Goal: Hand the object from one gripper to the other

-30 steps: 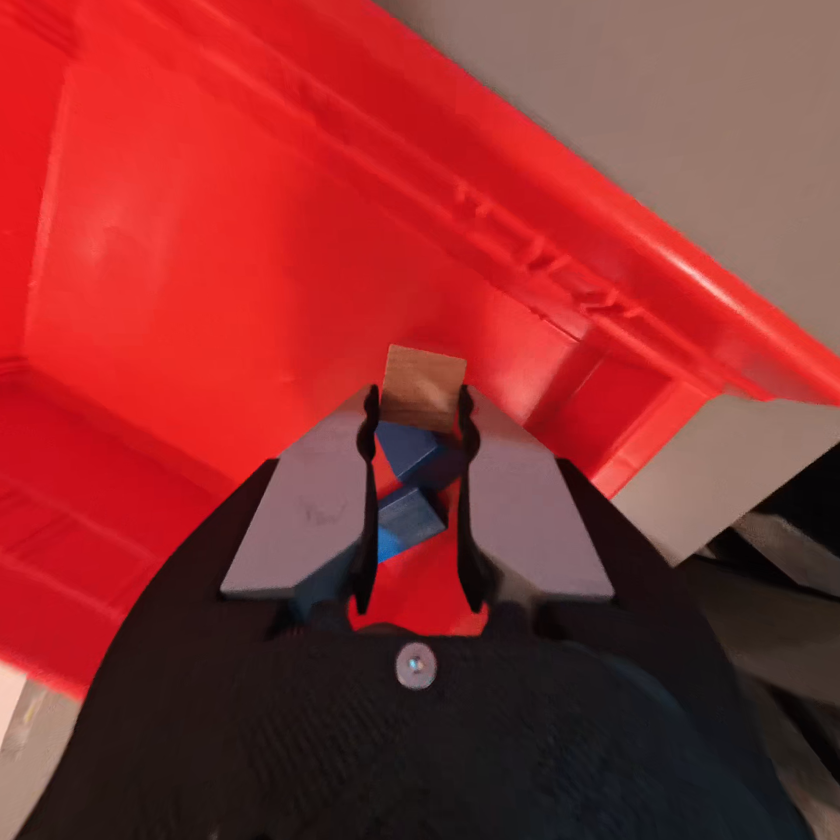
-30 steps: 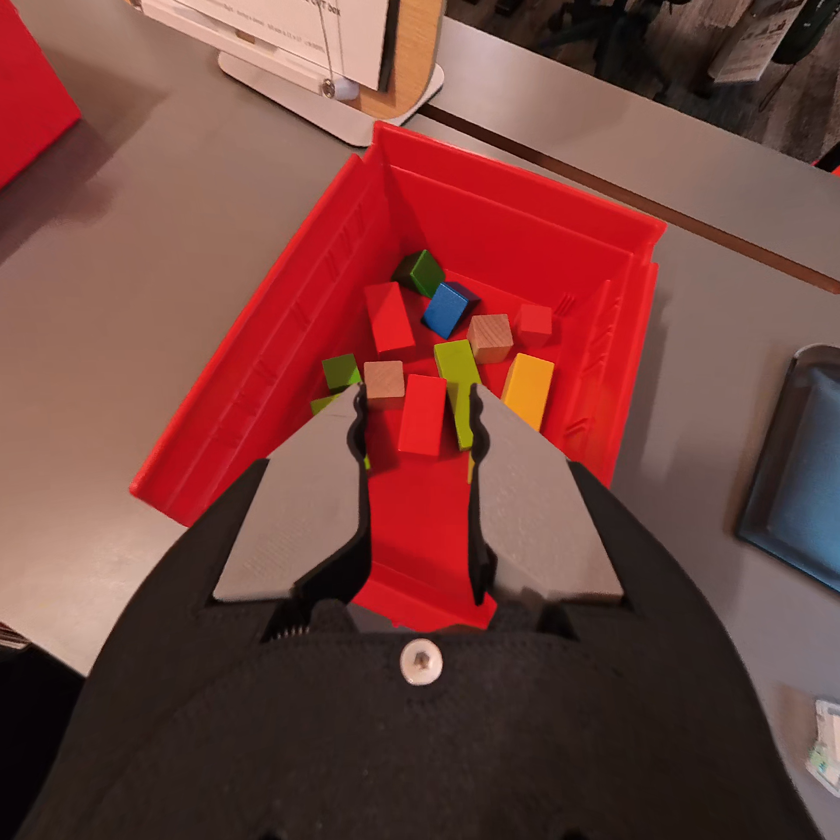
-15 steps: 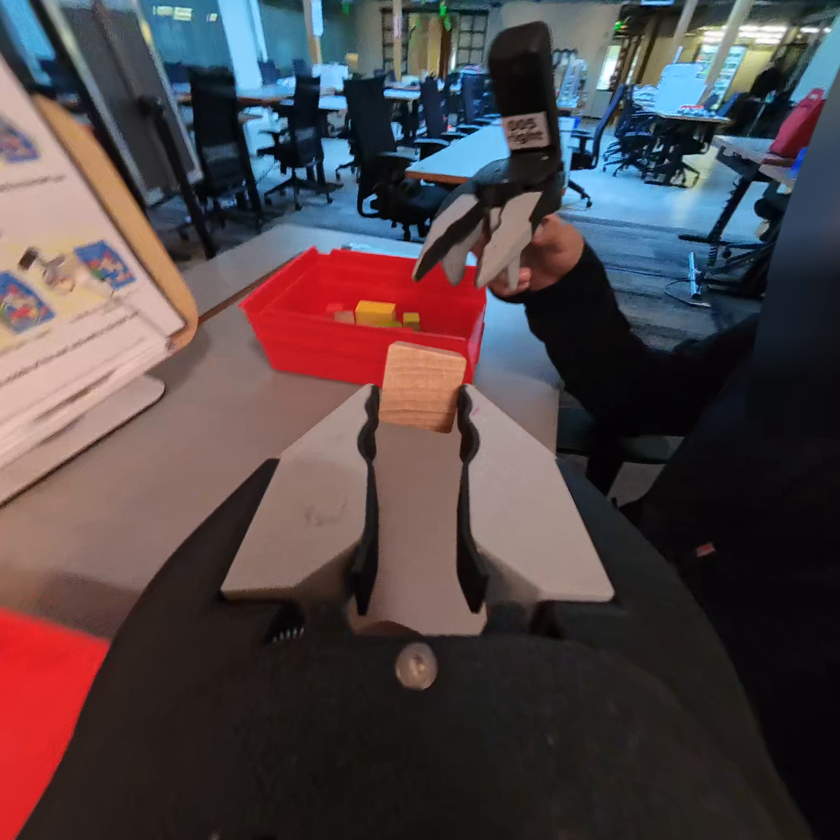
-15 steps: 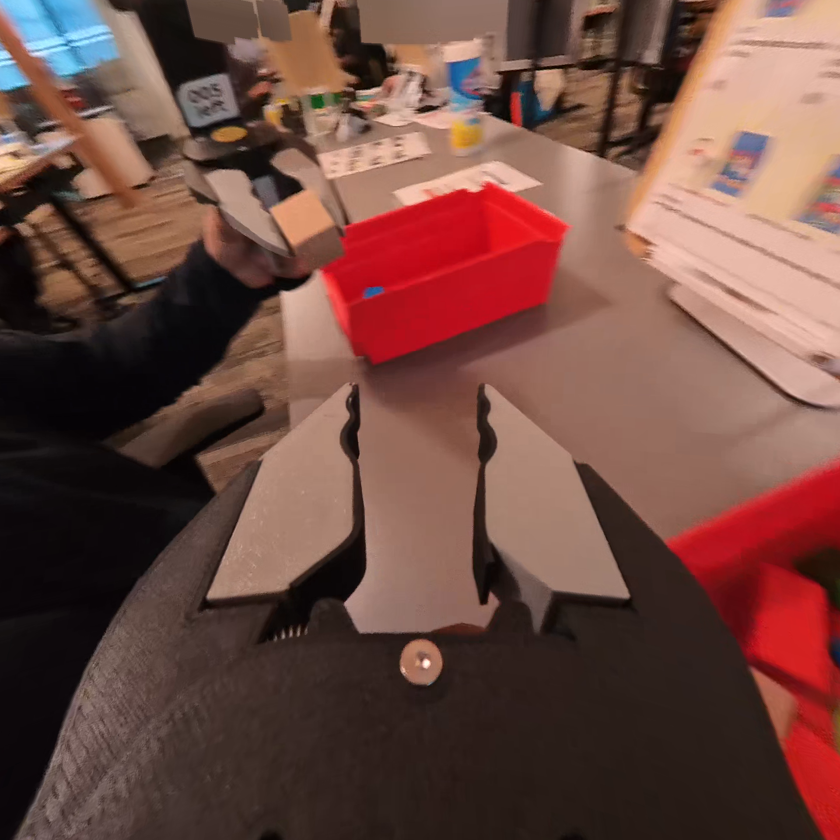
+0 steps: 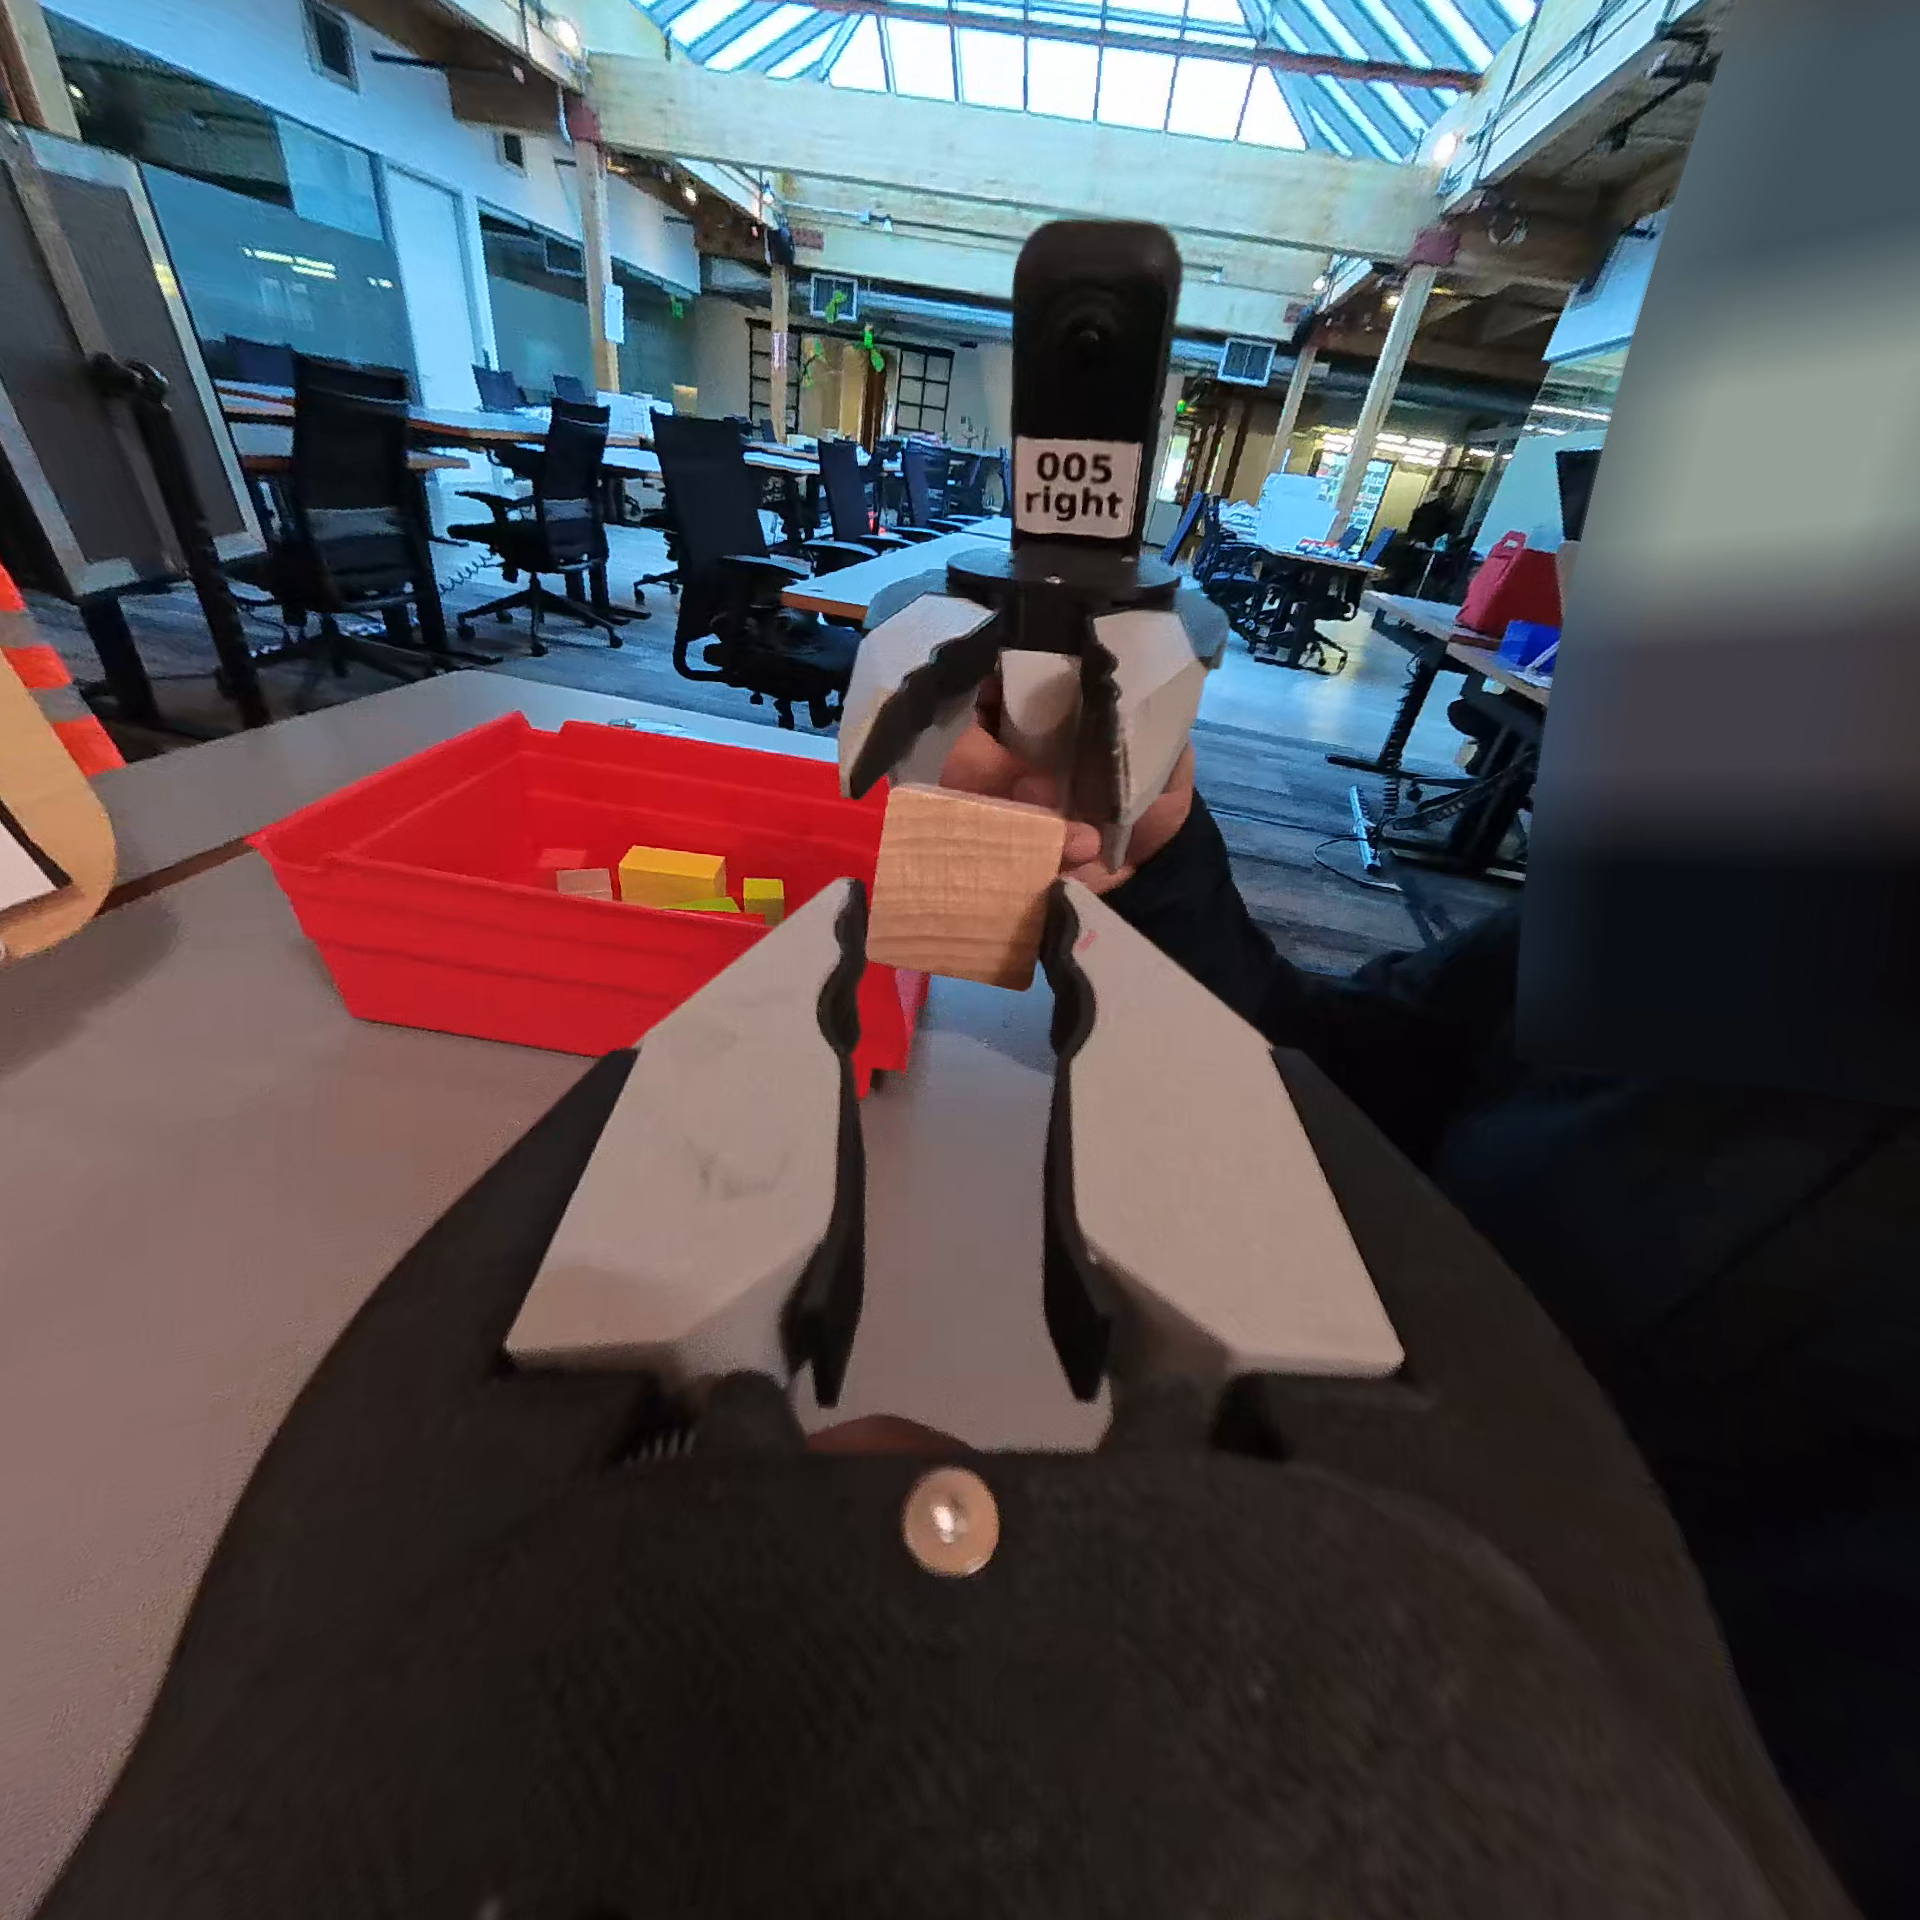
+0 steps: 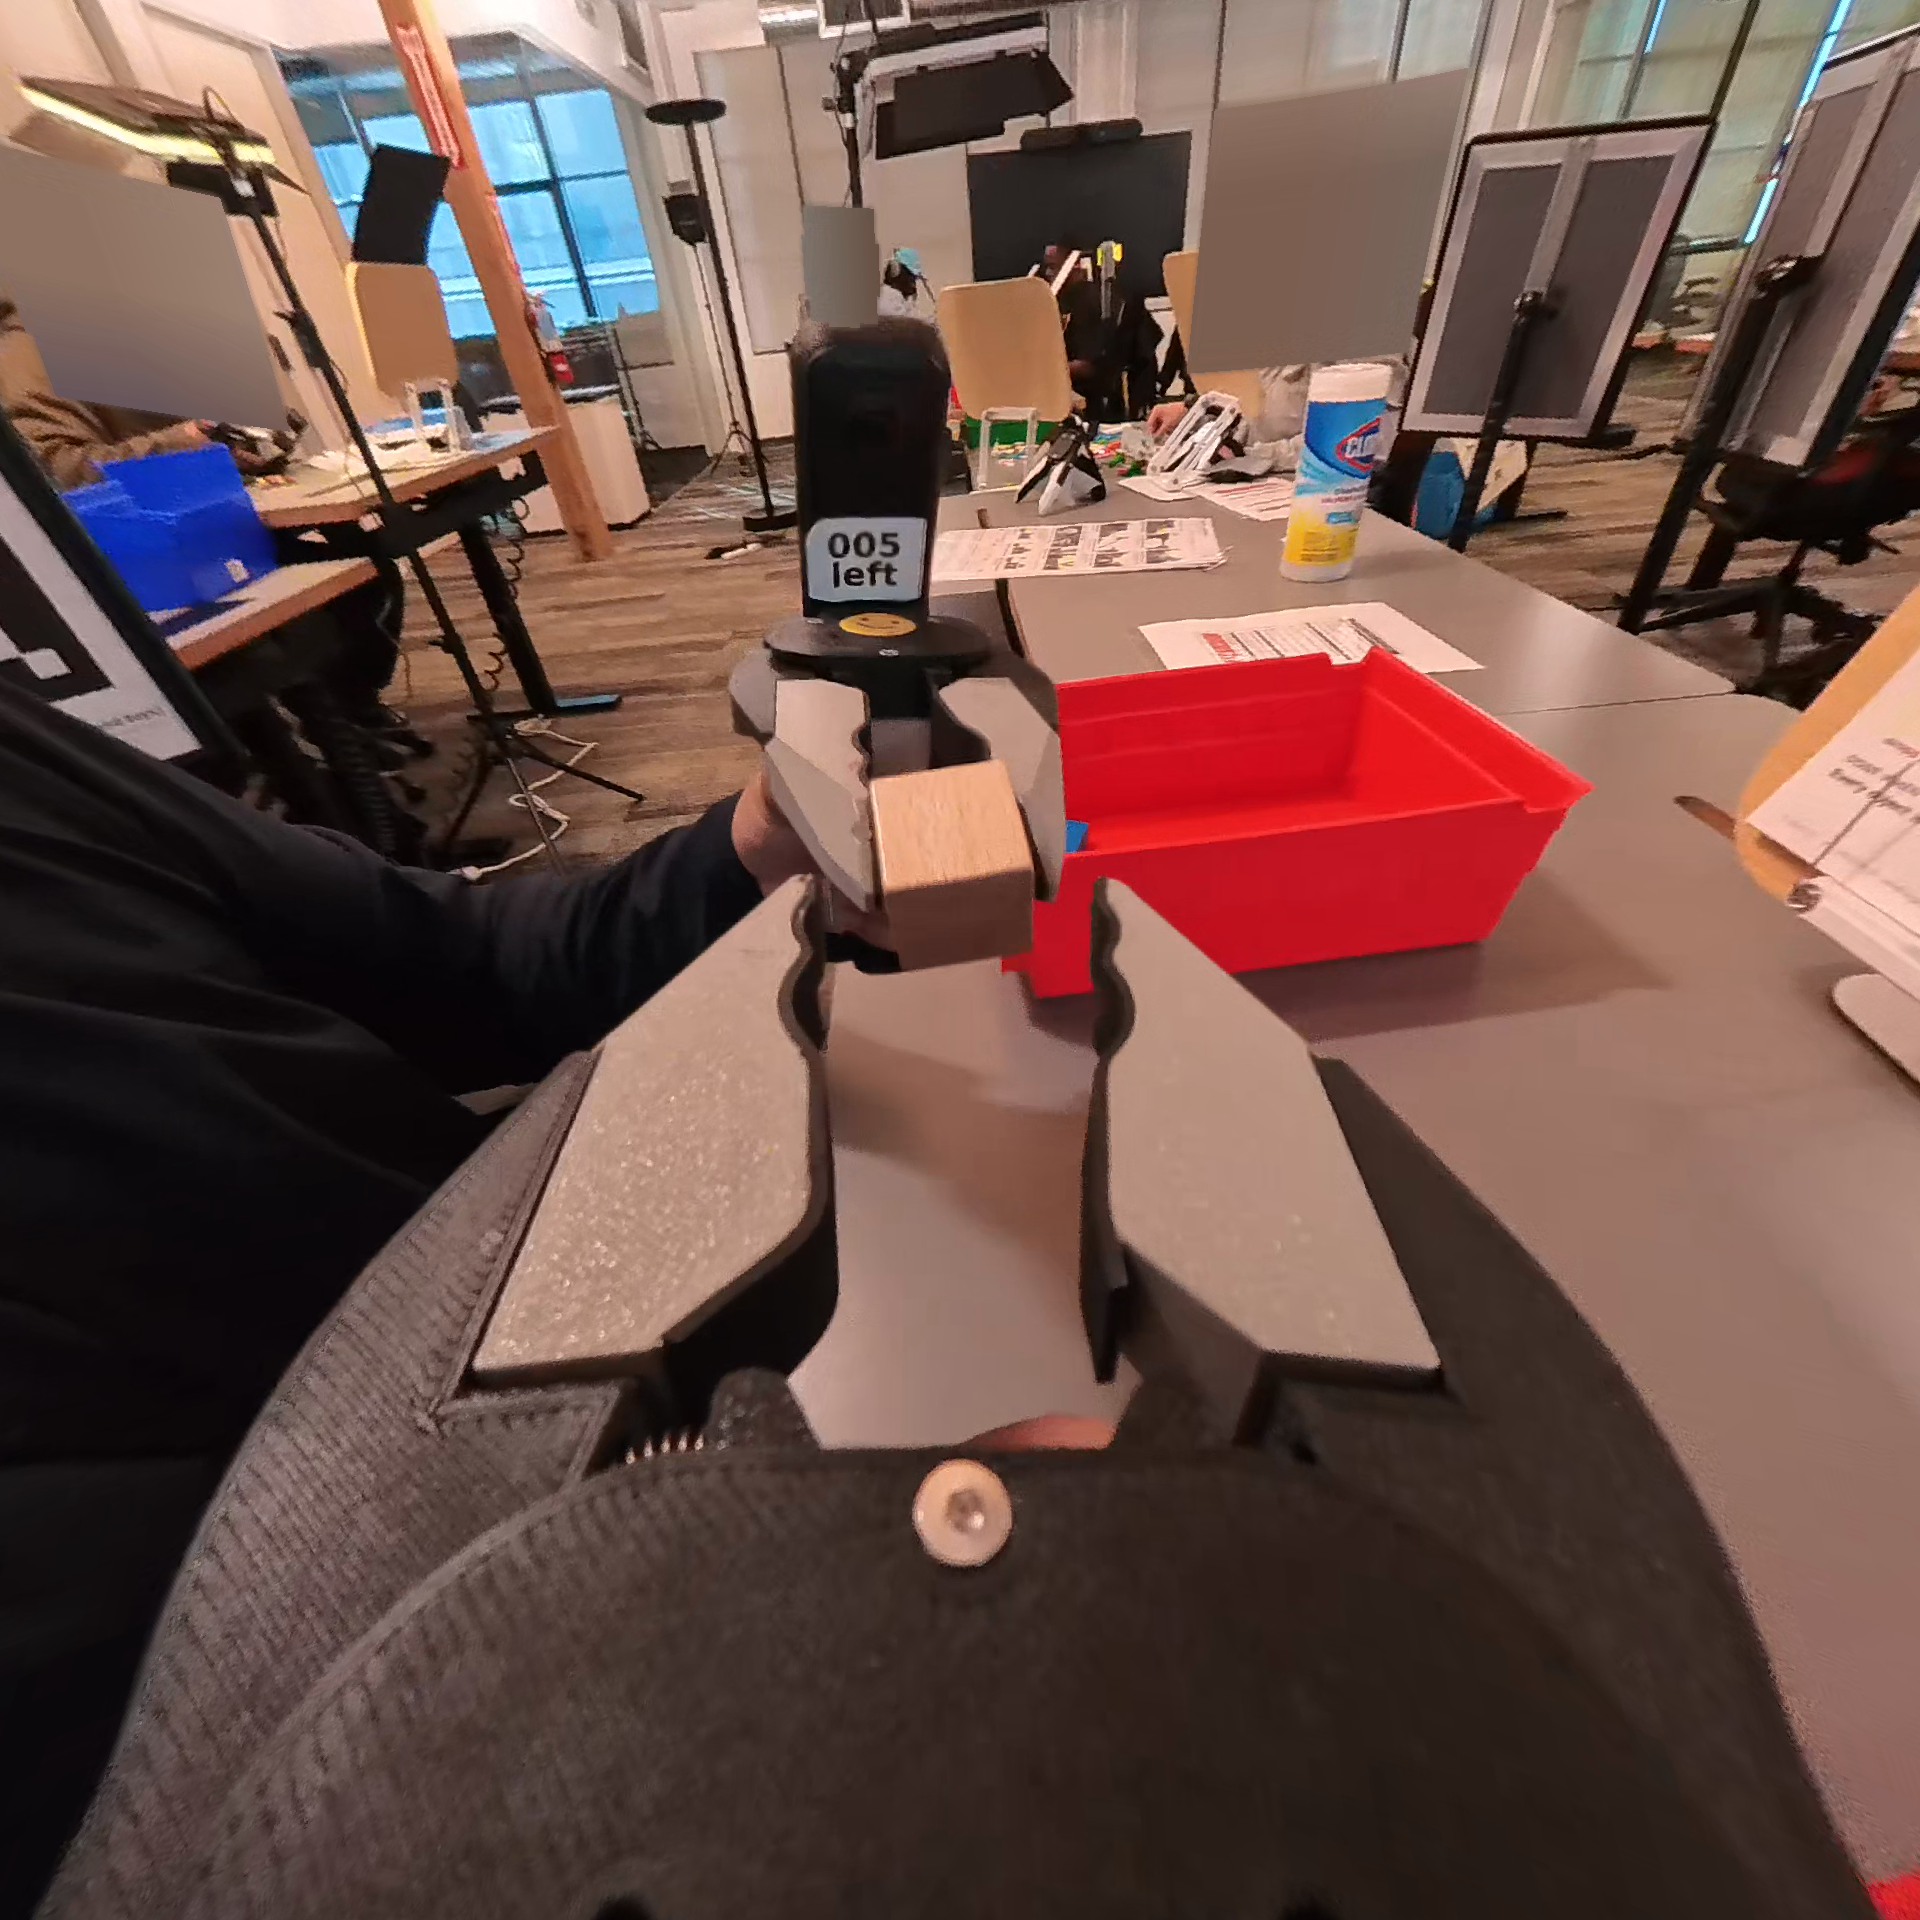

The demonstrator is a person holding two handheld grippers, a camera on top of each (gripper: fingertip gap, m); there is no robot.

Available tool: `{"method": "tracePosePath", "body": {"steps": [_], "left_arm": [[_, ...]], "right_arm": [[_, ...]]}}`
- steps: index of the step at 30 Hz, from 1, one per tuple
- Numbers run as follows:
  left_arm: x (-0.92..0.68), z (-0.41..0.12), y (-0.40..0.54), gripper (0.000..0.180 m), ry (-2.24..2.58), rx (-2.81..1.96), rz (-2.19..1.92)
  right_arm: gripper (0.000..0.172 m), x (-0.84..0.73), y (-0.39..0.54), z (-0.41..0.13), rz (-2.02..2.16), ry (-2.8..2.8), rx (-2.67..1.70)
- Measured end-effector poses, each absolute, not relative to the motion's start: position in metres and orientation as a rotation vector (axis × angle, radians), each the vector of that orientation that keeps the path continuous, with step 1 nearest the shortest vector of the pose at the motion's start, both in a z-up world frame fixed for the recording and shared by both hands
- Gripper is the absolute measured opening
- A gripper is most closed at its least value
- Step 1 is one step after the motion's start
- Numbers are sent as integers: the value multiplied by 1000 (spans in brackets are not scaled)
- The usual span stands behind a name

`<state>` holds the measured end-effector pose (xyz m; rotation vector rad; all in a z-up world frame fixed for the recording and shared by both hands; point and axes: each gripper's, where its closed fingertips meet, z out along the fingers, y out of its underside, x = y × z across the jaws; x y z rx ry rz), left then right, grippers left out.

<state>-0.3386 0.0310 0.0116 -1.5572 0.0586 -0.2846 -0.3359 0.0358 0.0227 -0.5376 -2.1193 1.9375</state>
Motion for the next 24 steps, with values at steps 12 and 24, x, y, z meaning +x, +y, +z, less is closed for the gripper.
{"method": "tracePosePath", "body": {"steps": [12, 24], "left_arm": [[-327, 8, 40, 28, 46, -1552, -339], [-326, 6, 42, 28, 51, -1571, -325]], "right_arm": [[30, -337, 24, 25, 2126, -2115, -568], [32, -338, 19, 17, 2037, -2153, -559]]}}
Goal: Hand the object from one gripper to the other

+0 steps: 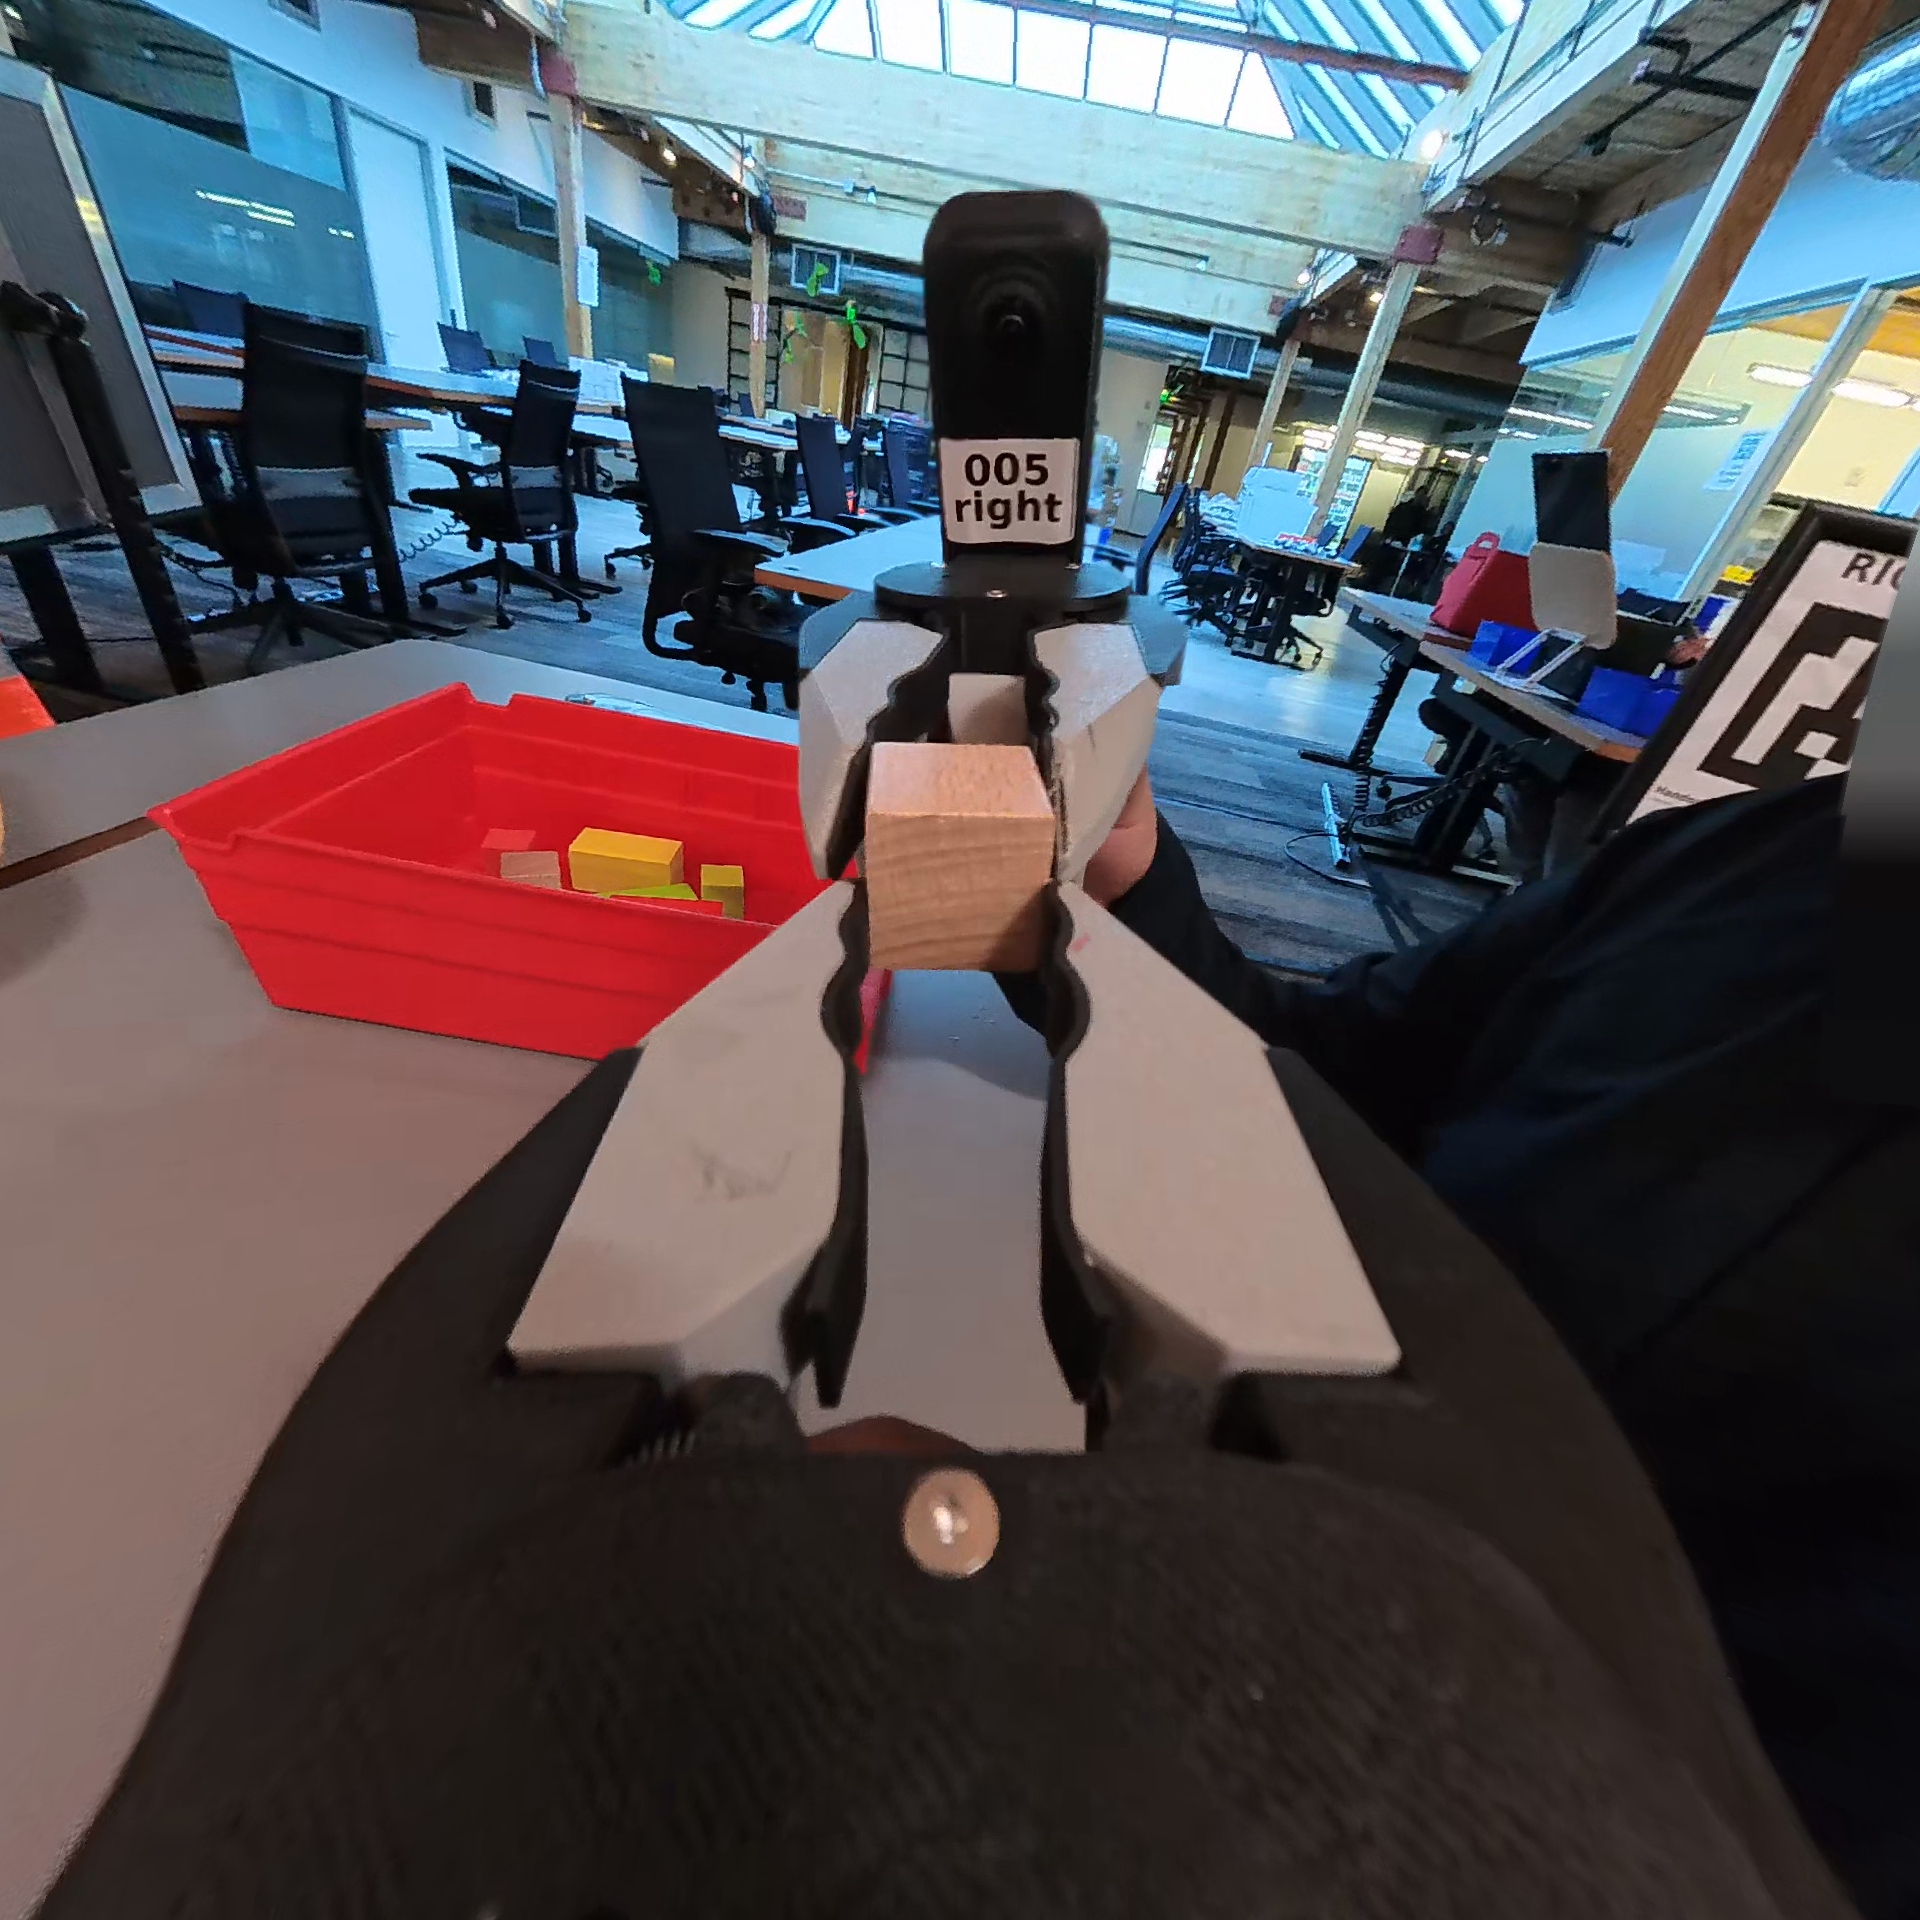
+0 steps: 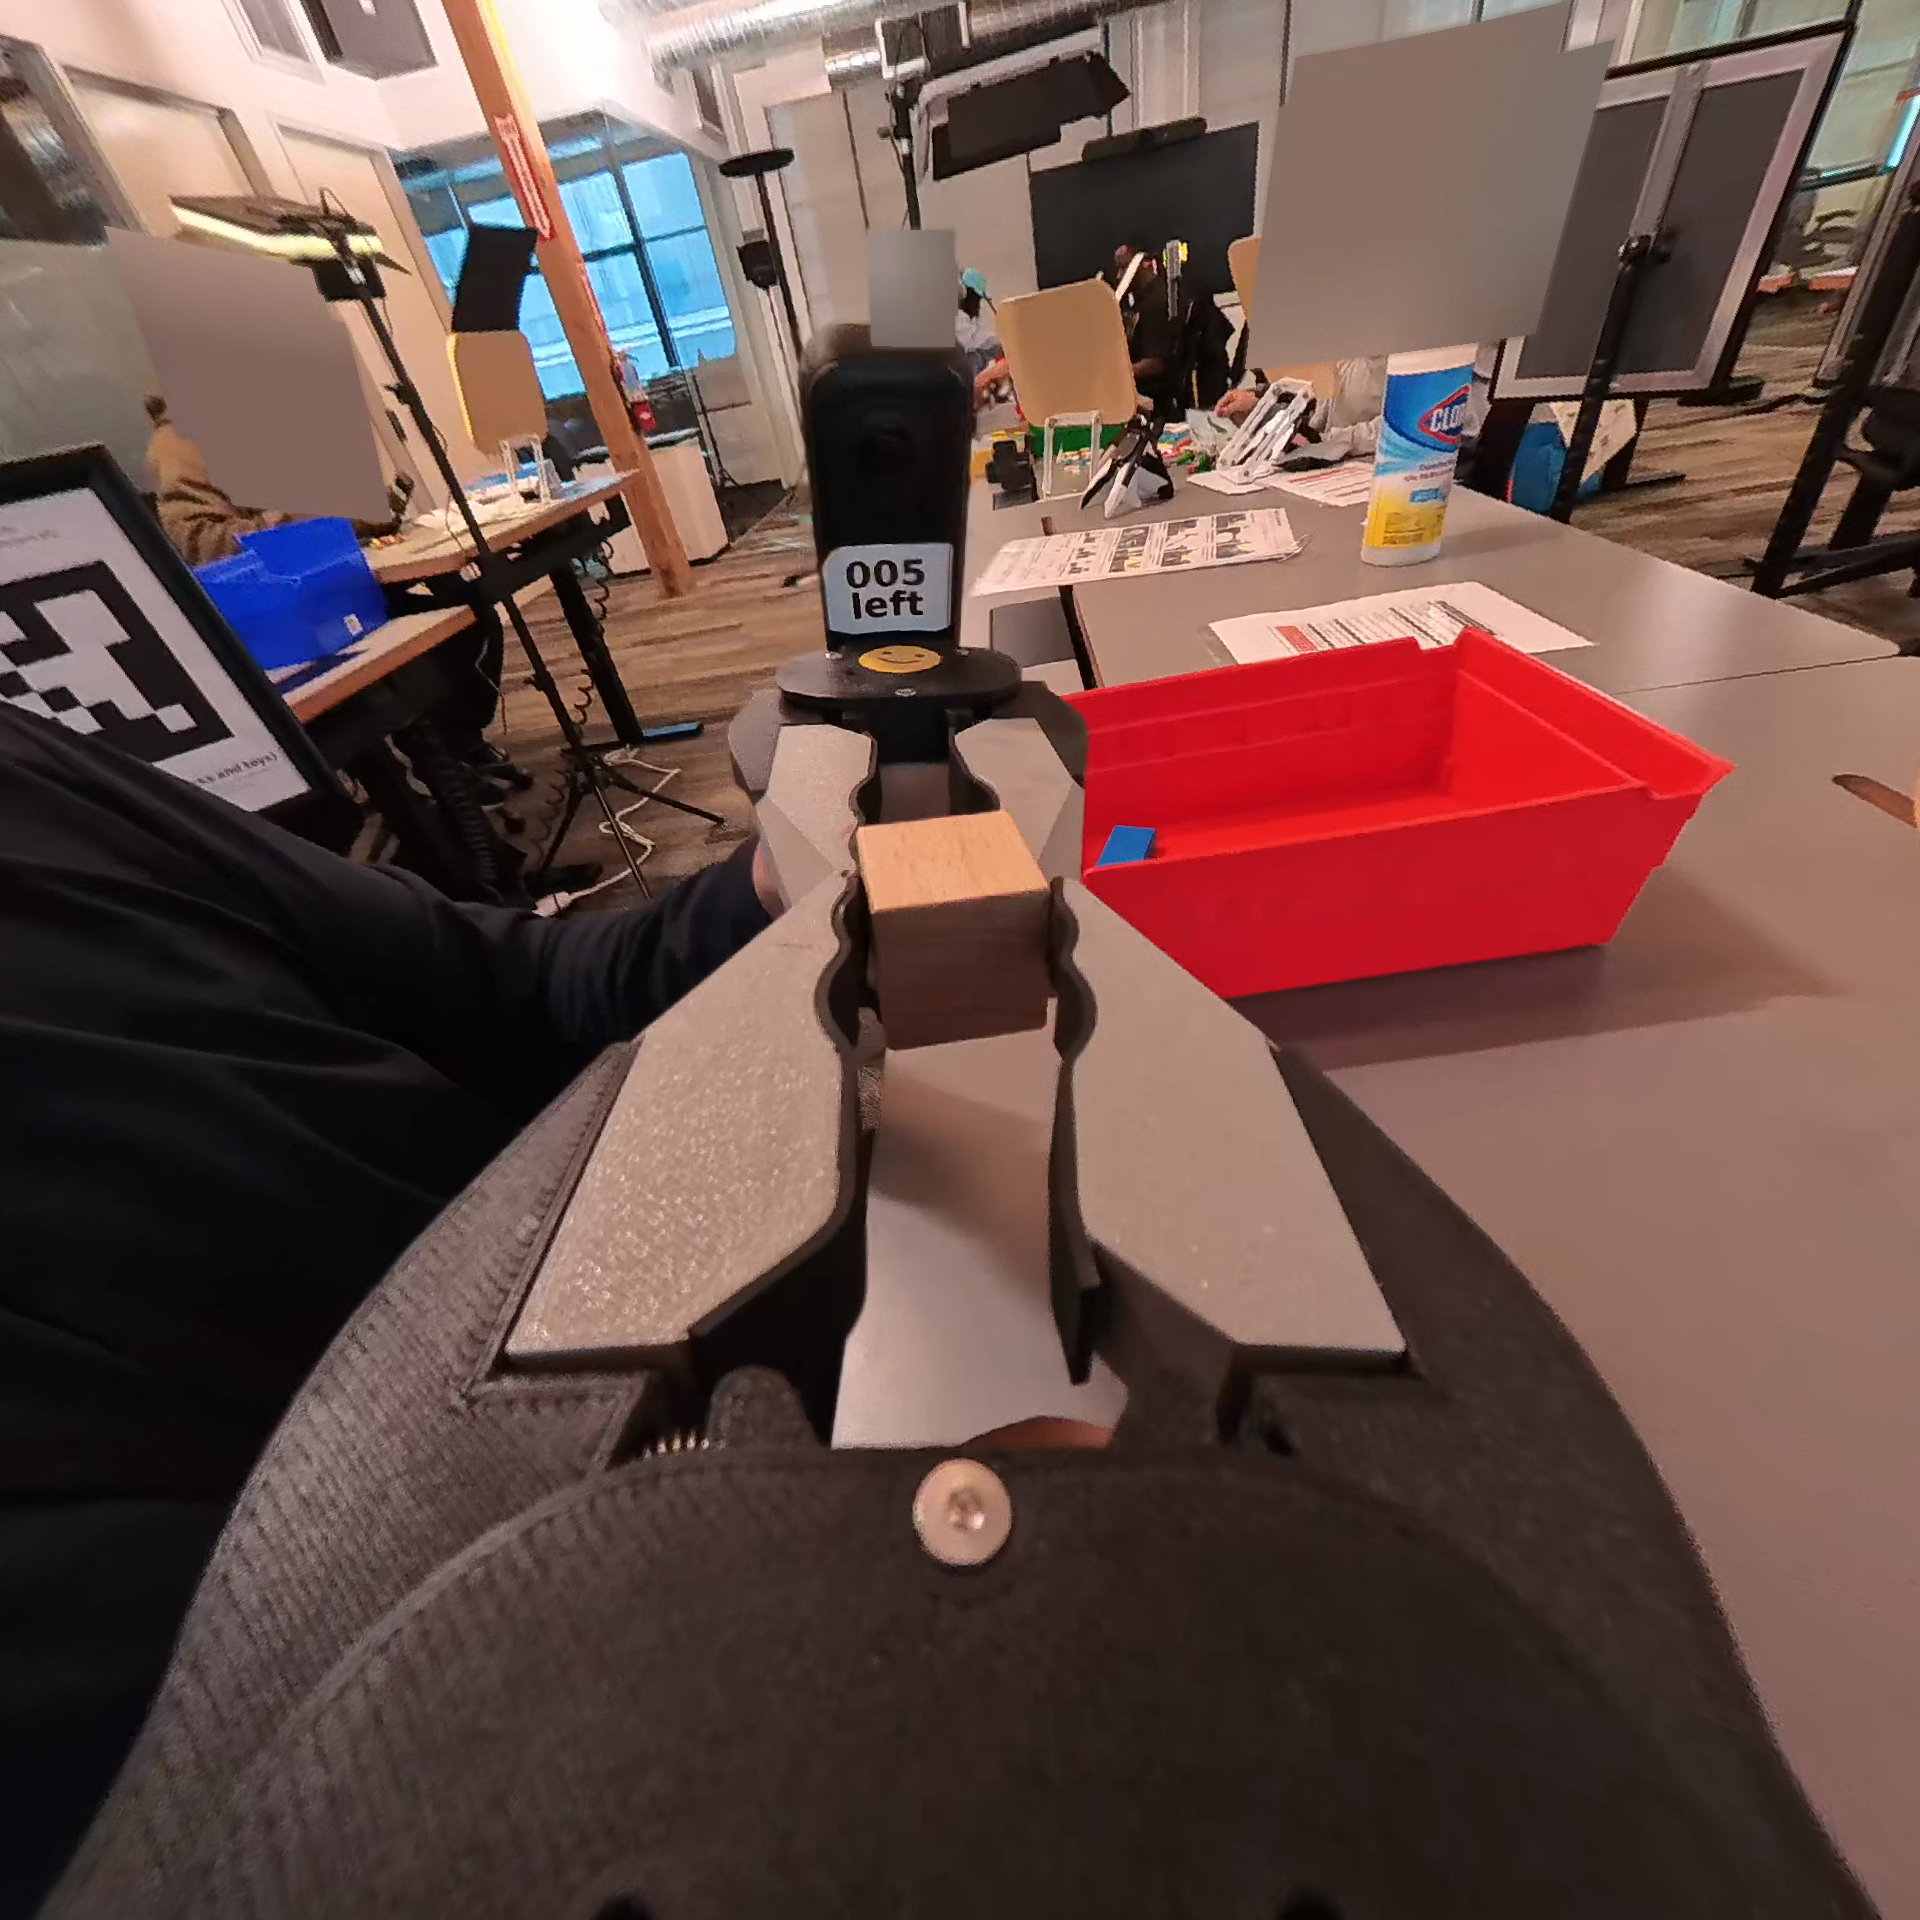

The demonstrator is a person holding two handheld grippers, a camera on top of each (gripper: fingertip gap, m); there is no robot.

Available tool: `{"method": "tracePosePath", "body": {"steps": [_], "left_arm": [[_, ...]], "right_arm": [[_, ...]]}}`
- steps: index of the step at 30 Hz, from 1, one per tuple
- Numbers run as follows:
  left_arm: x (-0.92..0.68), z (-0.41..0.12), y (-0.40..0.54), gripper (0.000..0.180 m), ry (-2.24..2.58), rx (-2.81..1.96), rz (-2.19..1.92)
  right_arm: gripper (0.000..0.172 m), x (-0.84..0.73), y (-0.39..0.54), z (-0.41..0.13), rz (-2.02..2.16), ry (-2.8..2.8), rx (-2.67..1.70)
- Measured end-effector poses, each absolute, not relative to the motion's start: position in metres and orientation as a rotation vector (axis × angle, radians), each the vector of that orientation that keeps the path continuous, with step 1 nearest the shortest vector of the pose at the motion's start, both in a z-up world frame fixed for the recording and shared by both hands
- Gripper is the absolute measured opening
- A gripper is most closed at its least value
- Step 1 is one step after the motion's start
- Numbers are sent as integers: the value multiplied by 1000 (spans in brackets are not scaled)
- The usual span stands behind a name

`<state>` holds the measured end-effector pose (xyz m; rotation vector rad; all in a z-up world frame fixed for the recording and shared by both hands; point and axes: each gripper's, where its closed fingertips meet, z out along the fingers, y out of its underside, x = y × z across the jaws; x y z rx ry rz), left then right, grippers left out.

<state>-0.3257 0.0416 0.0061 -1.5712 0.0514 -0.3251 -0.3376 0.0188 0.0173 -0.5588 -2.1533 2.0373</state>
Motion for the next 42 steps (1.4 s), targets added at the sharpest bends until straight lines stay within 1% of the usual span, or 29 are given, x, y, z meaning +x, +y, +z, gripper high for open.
{"method": "tracePosePath", "body": {"steps": [4, 5, 6, 7, 9, 12, 15, 18, 23, 27, 30, 36, 38, 40, 42], "left_arm": [[-334, -3, 40, 27, 39, -1629, -252], [-340, -9, 38, 21, 35, -1670, -193], [-350, -15, 35, 19, 18, -1717, -104], [-362, -22, 30, 21, -9, -1766, -2], [-381, -37, 17, 24, -52, -1861, 158], [-395, -53, 0, 26, -95, -1950, 270], [-402, -56, -9, 26, -116, -1959, 312], [-404, -51, -13, 26, -123, -1939, 309], [-414, -51, -23, 25, -160, -1943, 358], [-439, -60, -54, 26, -304, -2000, 437], [-452, -56, -77, 27, -412, -1968, 419], [-474, -53, -125, 30, -595, -1930, 423], [-482, -57, -144, 35, -661, -1943, 446], [-487, -67, -161, 41, -713, -1986, 421], [-495, -87, -177, 45, -761, -2101, 360]], "right_arm": [[30, -343, 26, 16, 1918, -2137, -576], [30, -346, 35, 16, 1874, -2116, -597], [30, -351, 49, 18, 1819, -2093, -628], [30, -357, 69, 18, 1743, -2061, -677], [30, -373, 129, 10, 1469, -1980, -832], [30, -377, 233, -20, 1025, -1901, -1109], [30, -357, 296, -63, 817, -1945, -1381], [30, -342, 320, -103, 669, -2025, -1581], [31, -338, 337, -161, 324, -2128, -1795], [31, -340, 337, -193, 193, -2209, -1881], [31, -346, 338, -199, 187, -2210, -1896], [32, -347, 337, -201, 197, -2215, -1896], [40, -347, 336, -196, 229, -2210, -1886], [41, -349, 332, -187, 289, -2196, -1858], [41, -350, 330, -176, 335, -2176, -1824]]}}
